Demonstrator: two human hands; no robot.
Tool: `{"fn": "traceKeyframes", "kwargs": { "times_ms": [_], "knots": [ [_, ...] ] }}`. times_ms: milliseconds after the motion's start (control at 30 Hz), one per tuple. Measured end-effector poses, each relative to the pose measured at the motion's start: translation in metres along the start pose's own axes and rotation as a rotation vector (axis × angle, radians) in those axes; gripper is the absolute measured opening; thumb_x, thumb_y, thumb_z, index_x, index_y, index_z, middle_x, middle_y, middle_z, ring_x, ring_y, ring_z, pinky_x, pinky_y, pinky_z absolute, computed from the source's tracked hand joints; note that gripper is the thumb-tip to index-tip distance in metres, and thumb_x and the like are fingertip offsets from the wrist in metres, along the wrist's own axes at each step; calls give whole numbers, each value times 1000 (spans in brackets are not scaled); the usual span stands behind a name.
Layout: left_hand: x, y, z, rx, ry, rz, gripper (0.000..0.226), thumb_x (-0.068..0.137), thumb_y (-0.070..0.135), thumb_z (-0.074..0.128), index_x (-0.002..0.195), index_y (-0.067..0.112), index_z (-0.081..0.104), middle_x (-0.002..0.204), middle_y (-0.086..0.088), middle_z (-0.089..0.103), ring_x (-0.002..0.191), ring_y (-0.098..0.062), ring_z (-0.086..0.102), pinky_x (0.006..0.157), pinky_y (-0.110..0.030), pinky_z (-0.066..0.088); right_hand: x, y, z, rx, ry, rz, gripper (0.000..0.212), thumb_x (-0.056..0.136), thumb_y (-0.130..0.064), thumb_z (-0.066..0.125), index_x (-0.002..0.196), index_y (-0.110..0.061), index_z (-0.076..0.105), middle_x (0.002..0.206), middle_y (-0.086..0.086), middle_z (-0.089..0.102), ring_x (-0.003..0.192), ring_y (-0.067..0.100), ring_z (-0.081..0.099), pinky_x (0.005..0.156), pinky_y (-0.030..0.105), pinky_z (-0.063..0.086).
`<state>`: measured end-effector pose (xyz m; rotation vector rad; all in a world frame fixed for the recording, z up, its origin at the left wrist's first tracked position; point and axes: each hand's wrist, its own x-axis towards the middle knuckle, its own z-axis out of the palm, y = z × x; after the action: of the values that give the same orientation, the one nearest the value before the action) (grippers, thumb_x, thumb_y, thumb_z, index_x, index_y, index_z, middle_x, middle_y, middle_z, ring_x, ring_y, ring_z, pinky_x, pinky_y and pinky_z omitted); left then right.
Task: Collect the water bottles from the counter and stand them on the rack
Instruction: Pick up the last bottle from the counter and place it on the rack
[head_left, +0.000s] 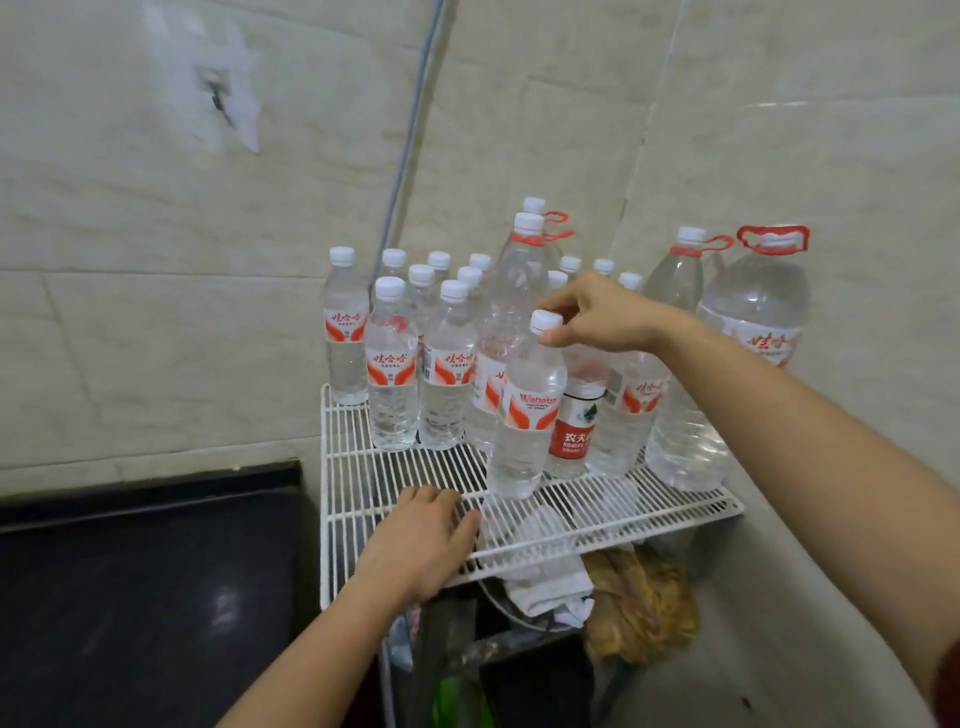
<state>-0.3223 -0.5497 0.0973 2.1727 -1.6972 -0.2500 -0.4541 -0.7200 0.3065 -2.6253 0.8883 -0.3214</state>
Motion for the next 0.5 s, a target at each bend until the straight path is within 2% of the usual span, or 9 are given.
{"fn": "traceKeyframes", "kwargs": {
  "times_ms": [100,167,233,300,333,367,400,433,500],
  "knots": [
    [-1,1,0,1,8,-13,52,95,55,27,129,23,50,132,1,51,122,-17,41,103,-35,37,-4,-1,-9,-27,-64,-11,26,86,-16,67,111,-17,71,94,2,67,88,12,56,86,36,47],
    [0,1,1,2,14,-20,52,95,56,27,128,23,51,131,1,52,121,-17,42,102,-35,38,-6,-5,-5,-117,-9,-15,23,85,-32,66,105,-24,73,88,0,65,82,15,56,79,33,47],
    [0,1,1,5,18,-24,51,95,55,28,125,23,53,128,1,54,119,-17,43,101,-35,39,-6,-10,3,-236,95,-32,29,83,-49,63,86,-23,74,72,1,60,73,19,54,64,31,43],
    [-1,1,0,6,20,-30,50,95,55,28,124,23,54,127,2,54,118,-16,43,100,-35,39,-7,-14,9,-313,152,-62,29,85,-46,64,65,-24,63,62,-2,51,69,21,51,53,29,33],
    [-1,2,0,4,22,-32,50,95,55,27,123,23,54,126,2,54,117,-15,43,100,-35,40,-7,-15,9,-314,140,-80,24,87,-40,65,66,-29,61,66,-4,54,73,22,52,53,28,31],
    [-2,2,-1,2,24,-33,50,95,55,27,123,23,54,126,3,55,117,-14,44,100,-35,40,-5,-14,7,-295,110,-95,11,88,-35,66,78,-30,67,77,-2,62,81,24,55,58,27,33],
    [-2,3,-1,-1,25,-35,50,95,55,28,123,24,55,126,3,55,116,-14,44,100,-35,40,-4,-14,5,-272,74,-107,13,88,-30,66,99,-25,72,95,1,68,91,22,57,68,25,37],
    [-2,3,-1,-3,27,-37,49,95,55,28,123,24,55,125,4,55,116,-14,44,100,-35,40,-4,-13,1,-249,29,-107,30,88,-25,67,118,-21,68,111,3,68,97,19,57,76,24,37],
    [-2,3,-1,-6,32,-47,49,95,55,28,122,25,55,125,5,55,115,-13,44,100,-35,41,-5,-11,-4,-174,-17,-86,45,88,-16,66,132,-18,59,128,3,62,108,14,55,86,22,39]
  ]
}}
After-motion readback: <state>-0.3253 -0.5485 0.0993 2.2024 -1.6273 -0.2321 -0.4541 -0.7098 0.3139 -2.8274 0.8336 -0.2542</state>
